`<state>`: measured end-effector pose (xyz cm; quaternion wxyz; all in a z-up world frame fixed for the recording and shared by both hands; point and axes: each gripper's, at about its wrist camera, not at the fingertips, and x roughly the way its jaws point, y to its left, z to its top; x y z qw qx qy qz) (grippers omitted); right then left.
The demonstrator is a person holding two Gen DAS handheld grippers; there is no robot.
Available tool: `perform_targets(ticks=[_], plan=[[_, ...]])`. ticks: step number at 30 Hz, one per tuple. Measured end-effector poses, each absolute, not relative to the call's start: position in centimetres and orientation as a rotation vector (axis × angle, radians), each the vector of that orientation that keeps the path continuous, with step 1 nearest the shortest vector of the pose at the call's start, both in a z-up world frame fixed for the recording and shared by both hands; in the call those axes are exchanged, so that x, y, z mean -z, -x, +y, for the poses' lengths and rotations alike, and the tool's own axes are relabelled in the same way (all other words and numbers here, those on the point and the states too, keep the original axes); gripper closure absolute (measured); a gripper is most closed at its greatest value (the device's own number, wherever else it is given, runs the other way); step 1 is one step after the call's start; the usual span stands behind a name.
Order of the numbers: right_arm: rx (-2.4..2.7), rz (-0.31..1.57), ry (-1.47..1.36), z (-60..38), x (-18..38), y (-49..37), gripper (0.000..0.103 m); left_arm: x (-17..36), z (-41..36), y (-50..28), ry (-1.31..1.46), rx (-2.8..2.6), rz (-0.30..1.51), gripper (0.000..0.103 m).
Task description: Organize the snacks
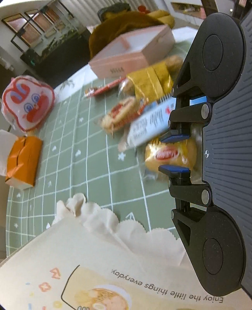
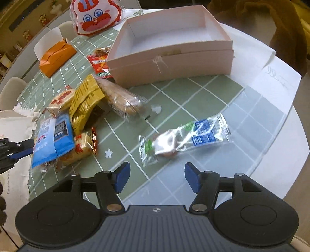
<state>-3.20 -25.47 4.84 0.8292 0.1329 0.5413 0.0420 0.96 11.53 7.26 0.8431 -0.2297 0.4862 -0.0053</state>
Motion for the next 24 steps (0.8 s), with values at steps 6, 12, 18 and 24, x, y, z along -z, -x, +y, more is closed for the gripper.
perform_targets(ticks=[6,12,18,24], plan=[[-0.076,1.157,-0.276,-26.1,-4.6,4.2,0.040,-6.8,10.0,-1.6,0.476,0.054,1.044,0.064],[-0.069,1.152,-0.276,-26.0,-4.6,4.5,0.034,-6.6,8.0,-1.5,0.464,0.133,1.068,0.063],[-0.063,1.144,-0.222,-25.1,-4.5,4.3,0.031,-6.3,5.5,-1.2,0.418,0.199,1.083,0.057],[-0.054,1.140,-0.197,-24.9,-4.4,4.0,0.031,-6.1,4.6,-1.0,0.319,0.185,1.050,0.034]])
